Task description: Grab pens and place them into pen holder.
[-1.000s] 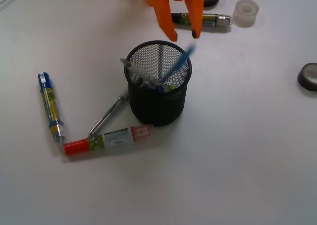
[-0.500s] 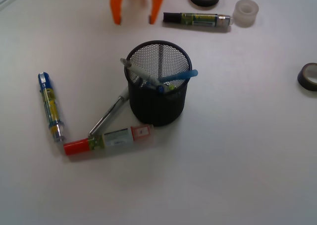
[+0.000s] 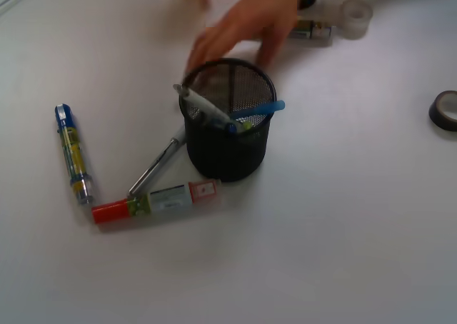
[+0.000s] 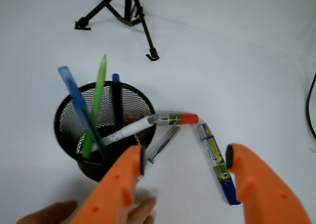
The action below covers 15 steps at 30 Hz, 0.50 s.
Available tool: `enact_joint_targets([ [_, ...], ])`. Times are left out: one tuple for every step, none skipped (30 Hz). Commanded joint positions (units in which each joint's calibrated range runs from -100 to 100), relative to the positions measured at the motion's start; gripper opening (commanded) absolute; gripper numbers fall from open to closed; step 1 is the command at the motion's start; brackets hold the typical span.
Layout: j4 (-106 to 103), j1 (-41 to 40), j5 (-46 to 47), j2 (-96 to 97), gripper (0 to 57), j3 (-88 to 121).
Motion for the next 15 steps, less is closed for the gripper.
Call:
enact_joint_targets([
  [2.32,-1.67,0.15,-3.44,19.3,-1.06],
  [3.11,-1.82,0.15,-4.12,19.3,-1.06],
  [3.72,-1.82,0.10,-4.55,19.3,-1.06],
  [4.07,-1.82,0.10,-4.89,19.3,-1.06],
  [4.16,-1.82,0.10,-5.31,19.3,-1.06],
  [4.25,-1.74,0.10,-5.57,19.3,-1.06],
  [4.25,-1.59,0.10,-5.82,19.3,-1.06],
  [4.25,-1.52,0.10,-5.91,19.3,-0.97],
  [4.25,-1.44,0.10,-5.82,19.3,-0.97],
  [4.25,-1.37,0.10,-5.57,19.3,-0.97],
  [4.25,-1.37,0.10,-5.31,19.3,-0.79],
  [4.16,-1.30,0.10,-5.40,19.3,0.03],
  [3.90,-1.30,0.10,-5.91,19.3,1.39],
  [3.90,-0.85,0.05,-6.08,19.3,2.56],
  [3.81,-0.32,-0.44,-6.08,19.4,3.56],
])
